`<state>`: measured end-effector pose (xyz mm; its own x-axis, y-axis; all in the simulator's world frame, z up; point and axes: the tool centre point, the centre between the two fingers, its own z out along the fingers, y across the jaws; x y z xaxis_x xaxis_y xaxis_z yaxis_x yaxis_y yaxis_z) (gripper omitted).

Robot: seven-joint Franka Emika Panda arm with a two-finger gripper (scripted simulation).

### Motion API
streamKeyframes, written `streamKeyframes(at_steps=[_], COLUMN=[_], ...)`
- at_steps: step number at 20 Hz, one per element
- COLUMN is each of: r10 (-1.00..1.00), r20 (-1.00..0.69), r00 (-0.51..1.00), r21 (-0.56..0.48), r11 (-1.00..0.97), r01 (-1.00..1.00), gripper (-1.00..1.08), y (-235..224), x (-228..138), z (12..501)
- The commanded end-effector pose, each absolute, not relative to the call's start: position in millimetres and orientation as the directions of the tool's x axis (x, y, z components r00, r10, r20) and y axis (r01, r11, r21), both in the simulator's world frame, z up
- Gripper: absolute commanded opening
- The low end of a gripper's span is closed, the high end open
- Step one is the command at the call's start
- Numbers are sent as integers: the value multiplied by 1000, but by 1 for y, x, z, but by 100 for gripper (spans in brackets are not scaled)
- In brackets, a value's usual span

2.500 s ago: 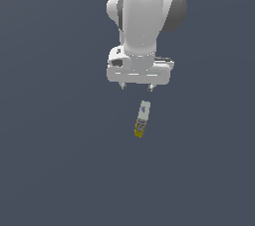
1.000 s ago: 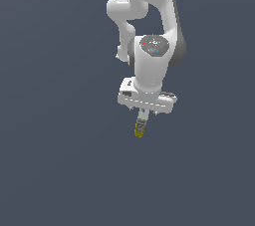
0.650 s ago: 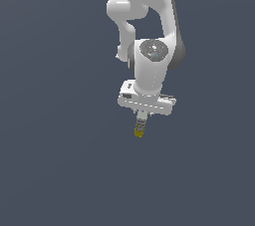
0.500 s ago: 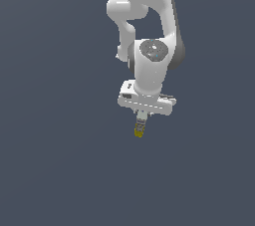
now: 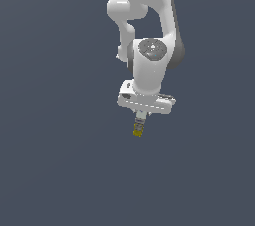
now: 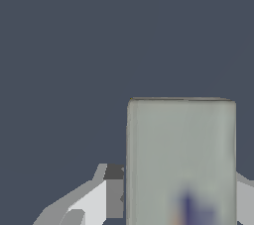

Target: Pick up the object and move it to a goal position.

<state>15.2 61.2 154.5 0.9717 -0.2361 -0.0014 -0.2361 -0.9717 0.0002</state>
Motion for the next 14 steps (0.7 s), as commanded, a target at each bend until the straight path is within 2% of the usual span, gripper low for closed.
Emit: streamKeyframes(at_steps=[1, 7, 14], r10=[-237, -237, -237], r20=[0, 0, 0], r00=[971, 971, 972], r21=[0, -1, -2], r11=[-971, -971, -972], r01=[-237, -237, -237], gripper=[-100, -100, -100], y=[55, 21, -40], x=[16, 16, 16], z=[161, 193, 250])
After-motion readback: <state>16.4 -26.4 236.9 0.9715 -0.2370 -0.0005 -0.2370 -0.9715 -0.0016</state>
